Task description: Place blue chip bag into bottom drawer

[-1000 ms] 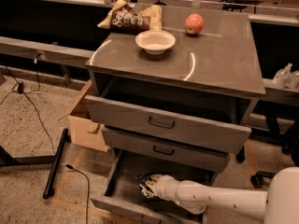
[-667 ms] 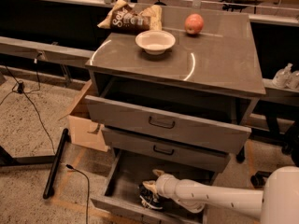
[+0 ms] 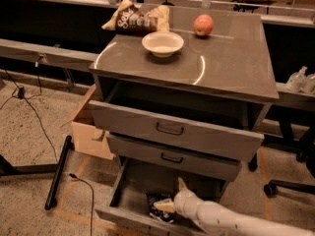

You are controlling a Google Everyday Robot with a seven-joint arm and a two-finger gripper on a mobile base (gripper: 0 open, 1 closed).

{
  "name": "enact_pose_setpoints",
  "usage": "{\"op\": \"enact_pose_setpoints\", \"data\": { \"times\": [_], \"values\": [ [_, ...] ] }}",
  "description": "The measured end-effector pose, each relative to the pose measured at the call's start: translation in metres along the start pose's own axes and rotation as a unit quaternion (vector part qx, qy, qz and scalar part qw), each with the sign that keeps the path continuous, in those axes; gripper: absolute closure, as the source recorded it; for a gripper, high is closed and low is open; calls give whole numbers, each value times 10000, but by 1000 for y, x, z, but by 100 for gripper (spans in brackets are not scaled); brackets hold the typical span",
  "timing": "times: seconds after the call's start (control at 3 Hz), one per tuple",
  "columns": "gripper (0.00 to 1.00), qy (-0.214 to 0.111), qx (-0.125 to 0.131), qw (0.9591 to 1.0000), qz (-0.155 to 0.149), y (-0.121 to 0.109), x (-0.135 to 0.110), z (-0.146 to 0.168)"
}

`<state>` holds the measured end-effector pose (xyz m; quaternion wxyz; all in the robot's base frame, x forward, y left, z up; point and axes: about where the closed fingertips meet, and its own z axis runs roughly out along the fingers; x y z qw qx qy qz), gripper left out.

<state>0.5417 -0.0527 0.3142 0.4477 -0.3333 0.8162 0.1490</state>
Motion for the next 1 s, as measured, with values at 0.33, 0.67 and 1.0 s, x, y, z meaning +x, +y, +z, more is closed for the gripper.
{"op": "enact_pose_setpoints", "data": {
  "times": [0.33, 0.67, 1.0],
  "values": [
    [43, -105, 459, 9979, 443, -11, 20, -58],
    [64, -341, 998, 9895, 987, 1, 30, -108],
    [63, -328, 1635, 9784, 1219, -21, 53, -143]
  ]
}}
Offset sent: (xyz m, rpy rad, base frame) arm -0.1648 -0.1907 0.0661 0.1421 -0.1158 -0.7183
